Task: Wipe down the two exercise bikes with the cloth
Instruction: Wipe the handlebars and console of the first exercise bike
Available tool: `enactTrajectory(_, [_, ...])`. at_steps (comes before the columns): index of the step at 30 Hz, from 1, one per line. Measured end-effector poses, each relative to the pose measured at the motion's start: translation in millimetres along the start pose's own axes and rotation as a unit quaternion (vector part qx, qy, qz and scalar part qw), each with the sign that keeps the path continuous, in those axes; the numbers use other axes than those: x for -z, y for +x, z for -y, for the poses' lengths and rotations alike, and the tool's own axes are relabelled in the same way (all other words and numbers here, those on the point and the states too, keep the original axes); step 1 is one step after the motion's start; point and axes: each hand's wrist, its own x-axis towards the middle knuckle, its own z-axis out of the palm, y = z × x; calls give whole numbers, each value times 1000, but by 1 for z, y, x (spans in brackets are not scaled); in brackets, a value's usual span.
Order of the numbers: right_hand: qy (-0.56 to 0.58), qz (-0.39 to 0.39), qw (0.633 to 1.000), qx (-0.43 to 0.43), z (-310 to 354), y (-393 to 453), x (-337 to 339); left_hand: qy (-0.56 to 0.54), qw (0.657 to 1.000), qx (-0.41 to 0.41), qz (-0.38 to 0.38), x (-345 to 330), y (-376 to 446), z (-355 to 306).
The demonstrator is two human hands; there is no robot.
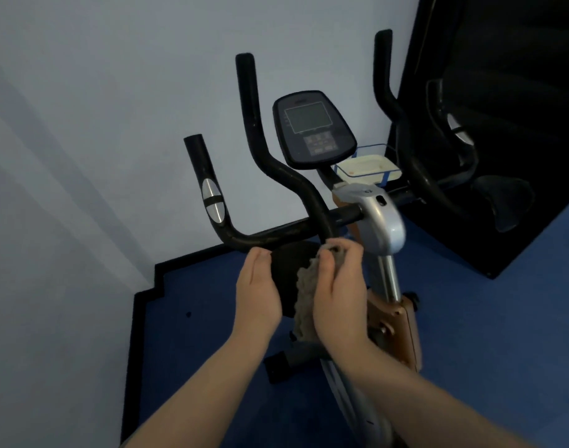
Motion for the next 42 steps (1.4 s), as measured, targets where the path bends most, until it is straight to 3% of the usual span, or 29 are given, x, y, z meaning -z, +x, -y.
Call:
enactTrajectory(3, [-32, -47, 998, 12, 4, 10, -5, -6, 999, 17, 27, 4, 2, -1])
enactTrajectory(6, [59, -143, 987, -38, 2, -11, -23, -1, 999, 16, 44, 6, 0, -2])
enactTrajectory(8, [66, -119, 988, -68, -2, -24, -25, 7, 999, 13, 50, 7, 0, -3])
enactTrajectory(11, [-21, -57, 997, -42, -3, -19, -5, -4, 998, 20, 66, 9, 2, -4])
enactTrajectory(15, [-7, -114, 993, 32, 24, -2, 6, -54, 995, 38, 72, 9, 1, -3])
enactTrajectory(17, [-4, -42, 998, 49, 38, 6, -3, -71, 994, 43, 67, 9, 0, -3])
enactTrajectory(19, [-72, 67, 993, 70, 47, 4, -13, -87, 993, 50, 62, 10, -1, -3])
enactTrajectory(23, [-107, 166, 967, 159, 32, -29, -3, -124, 985, 99, 67, 24, -3, 1])
enactTrajectory(30, [-154, 203, 947, 197, 40, 14, -12, -140, 982, 123, 21, 21, -18, 9])
enactTrajectory(32, [-181, 247, 916, 257, 35, 18, -10, -129, 985, 110, 18, 22, -22, 10])
enactTrajectory(34, [-227, 340, 862, 301, 40, 38, -6, -136, 985, 103, 11, 24, -25, 8])
enactTrajectory(37, [-306, 484, 776, 265, 64, 71, -16, -96, 992, 83, 13, 22, -28, 4])
enactTrajectory(40, [-356, 524, 713, 300, 65, 87, -21, -32, 997, 63, 20, 22, -32, 0])
enactTrajectory(42, [-358, 527, 704, 314, 59, 96, -17, -14, 999, 47, 7, 25, -33, -3])
